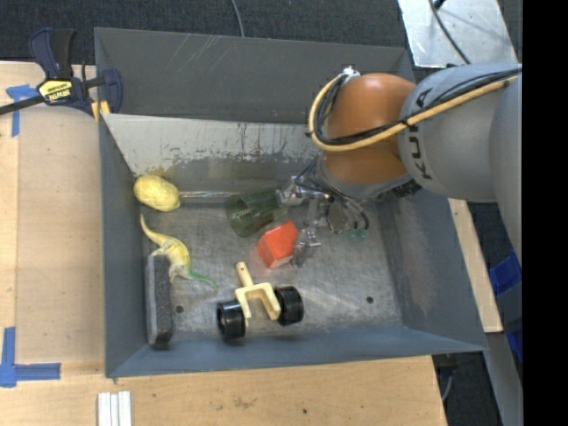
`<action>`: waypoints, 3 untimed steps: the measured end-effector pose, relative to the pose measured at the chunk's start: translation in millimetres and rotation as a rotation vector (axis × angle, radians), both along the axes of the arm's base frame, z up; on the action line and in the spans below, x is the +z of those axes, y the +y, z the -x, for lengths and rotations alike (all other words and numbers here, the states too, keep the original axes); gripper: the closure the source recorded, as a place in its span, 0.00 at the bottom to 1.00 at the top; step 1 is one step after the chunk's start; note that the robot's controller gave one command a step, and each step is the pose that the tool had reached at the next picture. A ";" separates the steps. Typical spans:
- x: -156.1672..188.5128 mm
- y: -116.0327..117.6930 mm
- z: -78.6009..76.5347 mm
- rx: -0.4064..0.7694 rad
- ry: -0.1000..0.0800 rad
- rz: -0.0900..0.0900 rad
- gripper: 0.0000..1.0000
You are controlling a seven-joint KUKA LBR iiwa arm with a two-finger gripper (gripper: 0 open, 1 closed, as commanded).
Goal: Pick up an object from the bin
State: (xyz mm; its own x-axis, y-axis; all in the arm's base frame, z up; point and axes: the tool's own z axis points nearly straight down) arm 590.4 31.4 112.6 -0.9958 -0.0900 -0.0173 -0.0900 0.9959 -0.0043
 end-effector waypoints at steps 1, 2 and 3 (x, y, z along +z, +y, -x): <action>-2.2 0.4 3.6 0.015 0.008 -0.001 1.00; -2.2 0.4 3.6 0.015 0.008 -0.001 1.00; 40.3 -2.1 3.6 -0.006 0.022 -0.003 1.00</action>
Offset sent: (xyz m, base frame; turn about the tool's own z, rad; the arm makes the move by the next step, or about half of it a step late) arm 0.0000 0.0000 0.0000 0.0000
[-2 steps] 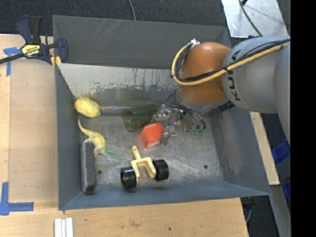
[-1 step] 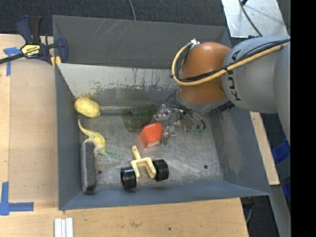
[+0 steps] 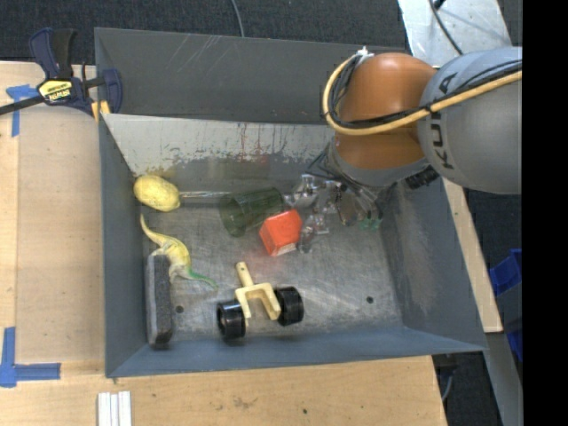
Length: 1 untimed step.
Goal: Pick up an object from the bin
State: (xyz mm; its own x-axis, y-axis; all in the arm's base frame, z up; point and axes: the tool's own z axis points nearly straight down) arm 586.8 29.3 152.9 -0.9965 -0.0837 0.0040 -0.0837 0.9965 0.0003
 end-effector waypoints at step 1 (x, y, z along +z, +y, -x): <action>58.9 -6.6 -4.8 -0.021 -0.010 -0.001 1.00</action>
Offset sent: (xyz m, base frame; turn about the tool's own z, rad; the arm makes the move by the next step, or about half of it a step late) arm 0.0234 -0.0092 0.0254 0.0495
